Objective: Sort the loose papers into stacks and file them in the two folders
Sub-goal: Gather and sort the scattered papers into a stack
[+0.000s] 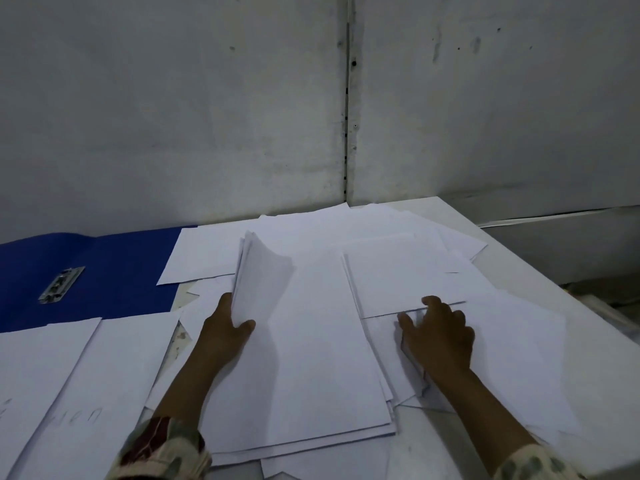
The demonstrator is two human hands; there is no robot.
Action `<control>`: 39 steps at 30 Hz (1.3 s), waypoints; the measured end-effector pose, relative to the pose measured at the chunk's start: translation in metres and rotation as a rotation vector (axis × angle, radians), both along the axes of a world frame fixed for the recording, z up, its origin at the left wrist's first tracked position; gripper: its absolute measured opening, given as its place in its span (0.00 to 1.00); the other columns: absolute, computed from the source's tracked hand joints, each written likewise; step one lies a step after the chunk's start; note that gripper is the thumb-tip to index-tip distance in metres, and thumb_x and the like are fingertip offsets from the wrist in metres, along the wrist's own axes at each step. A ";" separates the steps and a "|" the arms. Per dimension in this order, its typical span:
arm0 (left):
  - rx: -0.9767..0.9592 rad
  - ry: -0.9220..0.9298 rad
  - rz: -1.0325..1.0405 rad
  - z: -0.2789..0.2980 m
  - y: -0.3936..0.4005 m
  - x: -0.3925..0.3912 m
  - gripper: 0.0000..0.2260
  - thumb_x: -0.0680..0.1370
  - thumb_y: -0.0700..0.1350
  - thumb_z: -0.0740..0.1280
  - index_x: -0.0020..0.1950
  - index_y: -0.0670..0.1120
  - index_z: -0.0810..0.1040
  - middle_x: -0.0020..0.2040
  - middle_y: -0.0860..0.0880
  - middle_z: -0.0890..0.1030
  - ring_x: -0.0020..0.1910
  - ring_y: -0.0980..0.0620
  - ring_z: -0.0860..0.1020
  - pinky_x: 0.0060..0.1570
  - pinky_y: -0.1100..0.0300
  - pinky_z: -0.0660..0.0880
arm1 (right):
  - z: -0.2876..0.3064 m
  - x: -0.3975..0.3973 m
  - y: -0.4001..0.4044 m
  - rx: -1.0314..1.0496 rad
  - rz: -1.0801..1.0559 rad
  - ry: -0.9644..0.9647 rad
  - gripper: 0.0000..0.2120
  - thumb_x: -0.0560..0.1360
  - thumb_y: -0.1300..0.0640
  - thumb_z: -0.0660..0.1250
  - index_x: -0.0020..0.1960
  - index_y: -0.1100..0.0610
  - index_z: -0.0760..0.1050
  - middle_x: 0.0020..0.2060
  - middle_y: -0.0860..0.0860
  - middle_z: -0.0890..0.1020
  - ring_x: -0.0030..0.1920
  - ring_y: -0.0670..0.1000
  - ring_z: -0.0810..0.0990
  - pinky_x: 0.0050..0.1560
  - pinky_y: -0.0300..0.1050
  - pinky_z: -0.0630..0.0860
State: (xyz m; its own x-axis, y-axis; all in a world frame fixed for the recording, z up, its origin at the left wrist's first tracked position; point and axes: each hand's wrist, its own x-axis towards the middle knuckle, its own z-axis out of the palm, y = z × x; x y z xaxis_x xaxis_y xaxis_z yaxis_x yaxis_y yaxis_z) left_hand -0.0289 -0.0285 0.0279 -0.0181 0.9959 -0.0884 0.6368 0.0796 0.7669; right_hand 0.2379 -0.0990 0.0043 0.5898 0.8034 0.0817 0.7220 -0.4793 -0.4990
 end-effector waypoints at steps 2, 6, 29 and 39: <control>0.005 0.016 -0.011 0.001 -0.001 0.002 0.22 0.77 0.39 0.64 0.69 0.39 0.62 0.65 0.39 0.71 0.63 0.39 0.70 0.60 0.51 0.68 | -0.002 0.001 -0.002 -0.070 -0.014 -0.033 0.29 0.77 0.42 0.57 0.73 0.55 0.58 0.68 0.54 0.69 0.68 0.56 0.64 0.64 0.51 0.61; 0.004 0.038 -0.008 0.003 -0.003 0.004 0.23 0.77 0.39 0.64 0.70 0.39 0.61 0.66 0.39 0.70 0.64 0.39 0.70 0.61 0.51 0.67 | 0.001 -0.006 0.007 -0.085 0.010 0.031 0.33 0.76 0.39 0.56 0.76 0.51 0.50 0.71 0.54 0.66 0.70 0.57 0.61 0.67 0.53 0.58; 0.055 0.033 0.097 0.019 -0.004 -0.042 0.25 0.77 0.41 0.64 0.72 0.44 0.60 0.65 0.40 0.72 0.62 0.38 0.71 0.59 0.47 0.69 | 0.008 0.016 0.036 0.770 -0.234 1.123 0.25 0.76 0.74 0.55 0.70 0.60 0.66 0.58 0.56 0.71 0.36 0.47 0.77 0.31 0.32 0.79; -0.005 -0.089 0.091 0.017 -0.004 -0.053 0.25 0.76 0.43 0.66 0.71 0.45 0.62 0.64 0.42 0.72 0.55 0.46 0.71 0.55 0.51 0.70 | 0.014 0.008 0.028 0.494 -0.115 1.167 0.25 0.75 0.71 0.59 0.69 0.54 0.68 0.52 0.58 0.77 0.34 0.50 0.77 0.32 0.39 0.76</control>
